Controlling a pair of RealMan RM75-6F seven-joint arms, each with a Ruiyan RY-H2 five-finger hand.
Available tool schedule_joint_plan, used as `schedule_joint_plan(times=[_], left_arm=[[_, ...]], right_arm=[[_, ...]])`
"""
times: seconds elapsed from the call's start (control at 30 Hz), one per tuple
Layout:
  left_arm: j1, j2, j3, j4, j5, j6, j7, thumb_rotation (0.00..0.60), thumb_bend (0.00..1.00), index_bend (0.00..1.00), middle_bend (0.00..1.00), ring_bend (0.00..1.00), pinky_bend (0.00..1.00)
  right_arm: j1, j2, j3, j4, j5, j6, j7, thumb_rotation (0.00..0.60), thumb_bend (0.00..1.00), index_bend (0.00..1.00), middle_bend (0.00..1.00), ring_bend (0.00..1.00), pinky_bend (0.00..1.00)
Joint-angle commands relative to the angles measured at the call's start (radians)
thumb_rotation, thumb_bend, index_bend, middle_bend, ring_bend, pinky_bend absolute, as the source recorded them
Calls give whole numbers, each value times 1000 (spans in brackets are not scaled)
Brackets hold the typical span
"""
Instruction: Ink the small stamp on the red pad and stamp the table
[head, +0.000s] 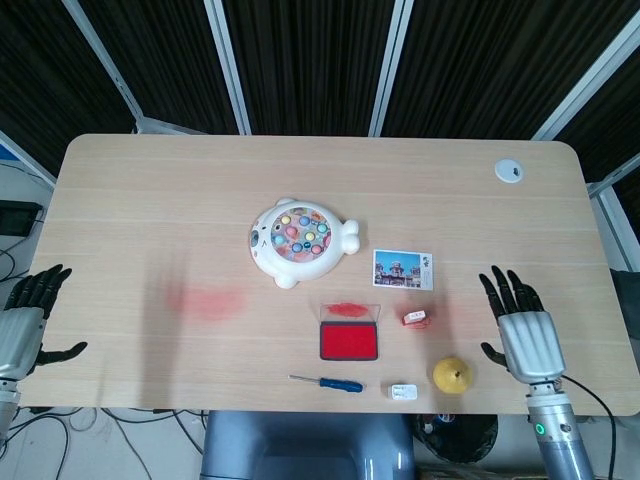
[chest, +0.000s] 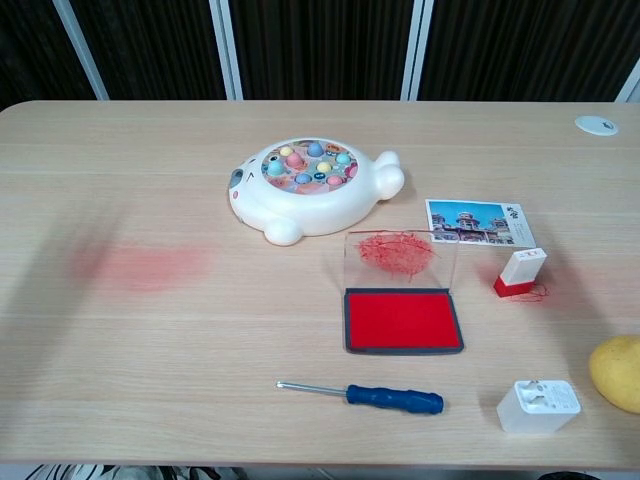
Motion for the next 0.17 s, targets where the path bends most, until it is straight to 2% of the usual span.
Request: schedule_joint_plan(times=[0.03, 0.17], left_arm=[[2, -8, -2, 7, 0, 7, 14, 600, 0, 0, 0, 0, 0], [4, -15, -5, 12, 0, 17, 23, 600, 0, 0, 0, 0, 0]], right_arm=[[-67, 36, -45, 60, -53, 60, 96, 600, 76, 0, 0, 0, 188], [-92, 34, -45, 103, -75, 83, 149, 600, 77, 0, 0, 0, 187]])
